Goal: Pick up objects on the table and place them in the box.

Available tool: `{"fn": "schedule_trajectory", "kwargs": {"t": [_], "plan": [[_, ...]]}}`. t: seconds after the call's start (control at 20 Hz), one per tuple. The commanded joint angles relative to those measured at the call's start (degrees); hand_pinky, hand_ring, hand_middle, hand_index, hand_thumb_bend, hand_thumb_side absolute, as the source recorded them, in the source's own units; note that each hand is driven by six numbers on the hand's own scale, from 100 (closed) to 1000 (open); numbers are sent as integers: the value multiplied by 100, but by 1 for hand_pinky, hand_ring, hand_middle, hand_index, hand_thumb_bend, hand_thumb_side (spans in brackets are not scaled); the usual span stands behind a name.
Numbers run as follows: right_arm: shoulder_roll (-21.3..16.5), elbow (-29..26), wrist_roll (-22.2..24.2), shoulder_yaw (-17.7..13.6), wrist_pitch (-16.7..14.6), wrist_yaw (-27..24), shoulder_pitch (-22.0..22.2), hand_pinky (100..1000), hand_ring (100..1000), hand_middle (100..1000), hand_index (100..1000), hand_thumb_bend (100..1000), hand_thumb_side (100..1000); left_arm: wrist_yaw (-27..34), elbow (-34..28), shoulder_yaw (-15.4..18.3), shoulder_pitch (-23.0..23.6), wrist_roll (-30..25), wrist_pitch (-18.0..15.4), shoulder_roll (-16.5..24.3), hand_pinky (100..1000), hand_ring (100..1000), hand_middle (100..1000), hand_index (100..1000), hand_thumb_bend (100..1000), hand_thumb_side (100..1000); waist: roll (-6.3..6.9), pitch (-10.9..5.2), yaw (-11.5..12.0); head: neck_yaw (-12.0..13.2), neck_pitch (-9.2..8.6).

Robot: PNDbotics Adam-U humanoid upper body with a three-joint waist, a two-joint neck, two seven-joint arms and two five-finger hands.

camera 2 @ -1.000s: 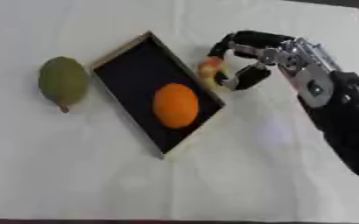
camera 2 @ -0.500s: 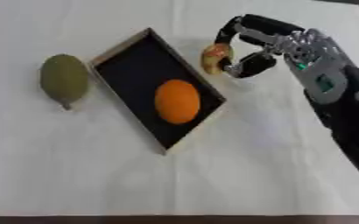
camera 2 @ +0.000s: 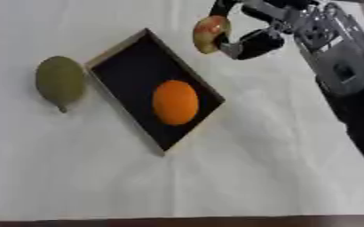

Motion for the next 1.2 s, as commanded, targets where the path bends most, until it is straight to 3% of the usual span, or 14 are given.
{"fn": "schedule_trajectory", "kwargs": {"t": [0.05,0.35,0.95,1.15,1.2], "plan": [[-32,-213,148,47,42,-97,-234,878,697,541,661,100,100,31,-84,4,-42,-27,6,70,687,730,758,811,228,648,30,-172,3,-57,17],[479,338,425,325,-34,75,-590,881,702,550,670,100,100,59,-84,-7,-69,-49,10,45,687,730,758,811,228,648,4,-184,73,-132,19],[1143,1619,651,619,-566,665,-820,883,726,577,693,100,100,106,-84,-28,-140,-82,12,17,688,730,759,811,228,648,-36,-185,160,-189,3],[1220,1786,602,634,-699,815,-826,893,769,651,762,100,100,111,-84,-29,-149,-88,15,14,688,731,759,811,228,649,-36,-180,162,-185,0],[1221,1789,574,632,-729,854,-824,902,794,693,804,100,147,111,-84,-28,-147,-88,16,14,688,731,759,811,228,649,-37,-180,160,-182,1]]}}
